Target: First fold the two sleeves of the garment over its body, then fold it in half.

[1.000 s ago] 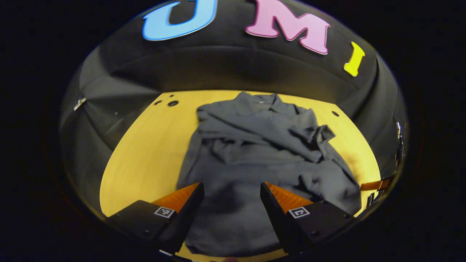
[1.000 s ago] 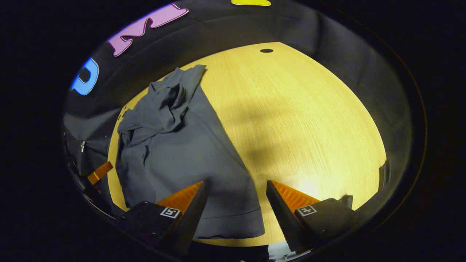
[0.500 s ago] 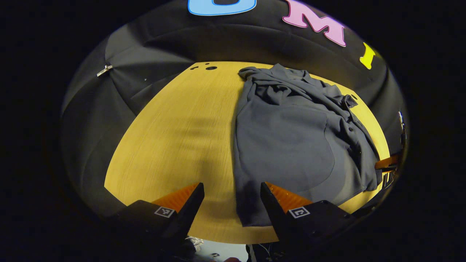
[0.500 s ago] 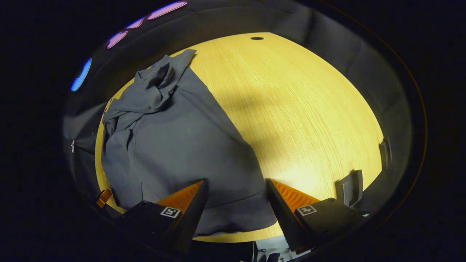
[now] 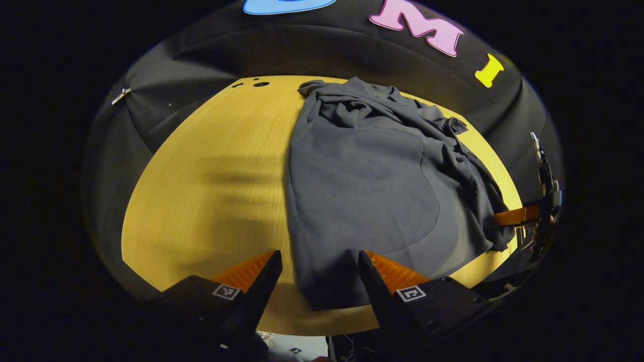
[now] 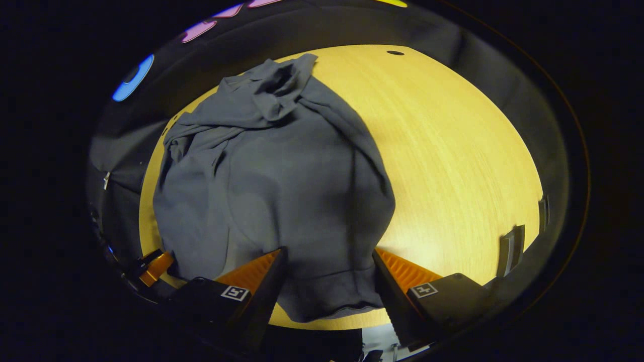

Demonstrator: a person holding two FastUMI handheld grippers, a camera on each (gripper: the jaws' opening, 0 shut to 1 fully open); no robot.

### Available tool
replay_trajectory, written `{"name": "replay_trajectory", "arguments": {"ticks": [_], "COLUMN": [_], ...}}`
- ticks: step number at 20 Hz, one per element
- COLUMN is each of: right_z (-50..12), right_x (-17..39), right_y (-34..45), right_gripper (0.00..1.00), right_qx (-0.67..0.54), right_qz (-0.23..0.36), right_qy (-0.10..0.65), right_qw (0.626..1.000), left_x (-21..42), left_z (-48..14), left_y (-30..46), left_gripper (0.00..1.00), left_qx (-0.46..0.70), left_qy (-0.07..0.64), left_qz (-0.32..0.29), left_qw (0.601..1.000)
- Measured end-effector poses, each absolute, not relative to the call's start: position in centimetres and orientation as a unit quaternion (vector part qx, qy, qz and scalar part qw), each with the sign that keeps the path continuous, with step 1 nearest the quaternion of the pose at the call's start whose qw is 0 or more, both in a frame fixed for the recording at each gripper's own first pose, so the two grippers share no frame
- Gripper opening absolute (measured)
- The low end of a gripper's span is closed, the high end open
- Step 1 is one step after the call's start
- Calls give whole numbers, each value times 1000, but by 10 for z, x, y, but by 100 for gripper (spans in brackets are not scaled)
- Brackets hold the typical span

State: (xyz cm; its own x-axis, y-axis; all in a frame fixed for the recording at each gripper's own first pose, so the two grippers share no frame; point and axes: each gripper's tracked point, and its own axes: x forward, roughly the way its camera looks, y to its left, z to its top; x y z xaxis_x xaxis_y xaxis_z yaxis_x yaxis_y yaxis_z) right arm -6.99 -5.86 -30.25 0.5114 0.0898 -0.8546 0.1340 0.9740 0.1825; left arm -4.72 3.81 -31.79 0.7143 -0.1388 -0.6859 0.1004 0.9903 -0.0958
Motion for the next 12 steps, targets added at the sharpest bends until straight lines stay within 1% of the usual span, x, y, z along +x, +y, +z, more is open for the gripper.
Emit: {"name": "replay_trajectory", "arguments": {"ticks": [3, 5, 7, 8, 9, 10, 11, 12], "right_z": [-306, -308, -310, -309, -312, -312, -312, -311], "right_x": [-69, -67, -69, -69, -68, -69, -69, -67], "right_y": [-45, -44, -50, -55, -59, -61, -59, -60], "right_gripper": [99, 99, 97, 93, 87, 79, 61, 55], "right_qx": [98, 77, 53, 37, 22, 19, 21, 25], "right_qz": [-1, -4, -16, -22, -28, -31, -33, -33], "right_qy": [497, 497, 500, 499, 498, 498, 498, 499], "right_qw": [862, 864, 865, 866, 866, 866, 866, 866], "left_x": [-47, -47, -46, -45, -46, -46, -44, -43], "left_z": [-319, -324, -328, -330, -330, -330, -330, -330], "left_y": [26, 25, 26, 23, 18, 15, 13, 10], "left_gripper": [97, 96, 96, 95, 90, 89, 75, 71], "left_qx": [-14, 16, 54, 66, 70, 73, 76, 80], "left_qy": [376, 381, 385, 385, 384, 387, 387, 388], "left_qz": [-79, -76, -72, -77, -84, -87, -93, -99], "left_qw": [923, 921, 919, 917, 917, 915, 914, 913]}}
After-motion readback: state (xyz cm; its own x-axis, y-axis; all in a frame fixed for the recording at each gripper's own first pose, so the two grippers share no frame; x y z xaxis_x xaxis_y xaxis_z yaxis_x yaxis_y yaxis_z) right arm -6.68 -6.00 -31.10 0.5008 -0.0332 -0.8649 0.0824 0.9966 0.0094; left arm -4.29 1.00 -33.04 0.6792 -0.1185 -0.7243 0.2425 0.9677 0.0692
